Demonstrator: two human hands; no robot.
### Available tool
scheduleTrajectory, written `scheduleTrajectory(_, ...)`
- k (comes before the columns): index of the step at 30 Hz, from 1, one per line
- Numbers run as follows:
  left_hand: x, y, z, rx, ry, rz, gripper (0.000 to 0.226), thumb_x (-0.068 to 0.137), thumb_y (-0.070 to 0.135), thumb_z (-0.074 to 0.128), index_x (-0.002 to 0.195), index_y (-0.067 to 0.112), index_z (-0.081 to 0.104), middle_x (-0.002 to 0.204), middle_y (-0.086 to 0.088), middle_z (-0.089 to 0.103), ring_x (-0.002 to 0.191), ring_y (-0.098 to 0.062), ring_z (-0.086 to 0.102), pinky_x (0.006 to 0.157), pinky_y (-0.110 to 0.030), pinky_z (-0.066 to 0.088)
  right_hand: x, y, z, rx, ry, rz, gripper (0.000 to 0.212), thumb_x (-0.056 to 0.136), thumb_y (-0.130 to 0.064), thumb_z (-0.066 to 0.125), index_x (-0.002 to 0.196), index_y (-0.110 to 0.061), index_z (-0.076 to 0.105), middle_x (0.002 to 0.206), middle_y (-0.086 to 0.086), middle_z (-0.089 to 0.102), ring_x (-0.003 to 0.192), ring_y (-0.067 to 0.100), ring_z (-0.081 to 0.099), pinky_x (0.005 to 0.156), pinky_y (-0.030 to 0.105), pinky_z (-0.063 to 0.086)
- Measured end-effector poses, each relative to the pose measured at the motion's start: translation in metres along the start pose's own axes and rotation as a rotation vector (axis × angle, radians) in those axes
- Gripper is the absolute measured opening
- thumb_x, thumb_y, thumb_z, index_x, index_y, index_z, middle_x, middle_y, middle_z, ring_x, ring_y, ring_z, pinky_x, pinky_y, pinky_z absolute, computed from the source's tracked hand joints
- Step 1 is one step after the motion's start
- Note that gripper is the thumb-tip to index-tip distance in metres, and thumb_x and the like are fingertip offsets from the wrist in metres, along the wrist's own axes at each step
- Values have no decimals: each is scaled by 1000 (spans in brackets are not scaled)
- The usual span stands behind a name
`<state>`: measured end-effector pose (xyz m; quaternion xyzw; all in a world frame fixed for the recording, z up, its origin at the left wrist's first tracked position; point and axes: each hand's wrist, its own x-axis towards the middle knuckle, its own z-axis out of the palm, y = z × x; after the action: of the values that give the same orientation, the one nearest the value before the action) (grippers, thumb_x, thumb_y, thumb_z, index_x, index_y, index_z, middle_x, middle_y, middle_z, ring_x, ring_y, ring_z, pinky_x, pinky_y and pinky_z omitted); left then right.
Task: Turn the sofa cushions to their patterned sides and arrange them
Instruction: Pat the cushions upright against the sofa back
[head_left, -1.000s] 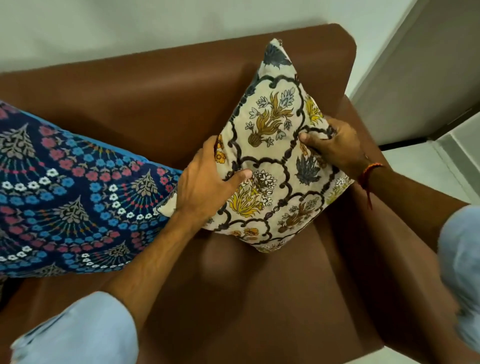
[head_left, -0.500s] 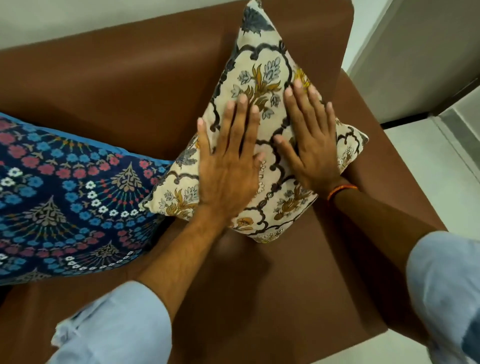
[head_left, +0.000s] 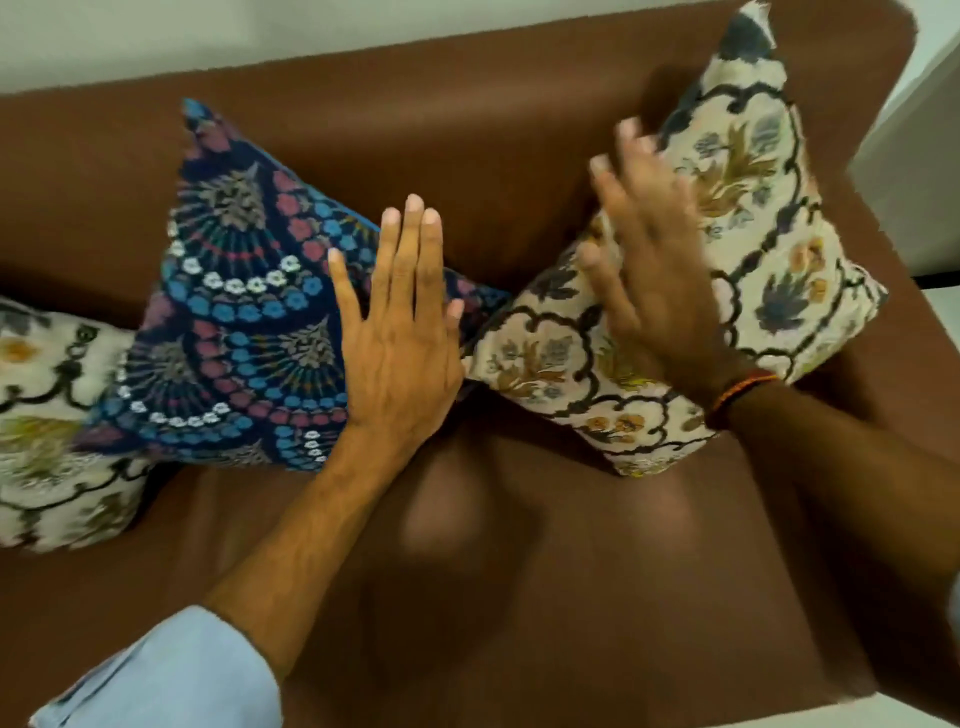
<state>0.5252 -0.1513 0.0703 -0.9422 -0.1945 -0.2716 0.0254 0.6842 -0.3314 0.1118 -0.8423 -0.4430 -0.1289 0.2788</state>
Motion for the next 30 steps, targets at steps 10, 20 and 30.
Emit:
scheduleTrajectory(10, -34, -148, -20, 101, -38, -46, 64, 114, 49, 31, 168, 17, 15, 176, -2, 15, 163, -21, 12, 128, -65, 12, 5, -162, 143, -49, -176, -96, 69, 111, -51, 30, 168, -13, 18, 177, 6, 17, 165, 23, 13, 132, 57, 15)
scheduleTrajectory(20, -28, -235, -31, -130, -62, -288, 80, 108, 62, 19, 166, 8, 17, 175, -7, 19, 163, -23, 14, 129, -62, 11, 32, -179, 143, 150, -90, 282, 73, 112, -48, 30, 168, -10, 4, 179, 8, 4, 166, 25, 3, 134, 55, 5)
scheduleTrajectory(30, -91, -373, -97, 65, 0, -252, 55, 112, 31, 32, 163, 8, 30, 172, -8, 28, 161, -24, 21, 129, -60, 14, 83, -394, 226, 62, -116, -291, 64, 112, -37, 37, 166, -8, 20, 176, 16, 14, 165, 32, 12, 134, 50, 14)
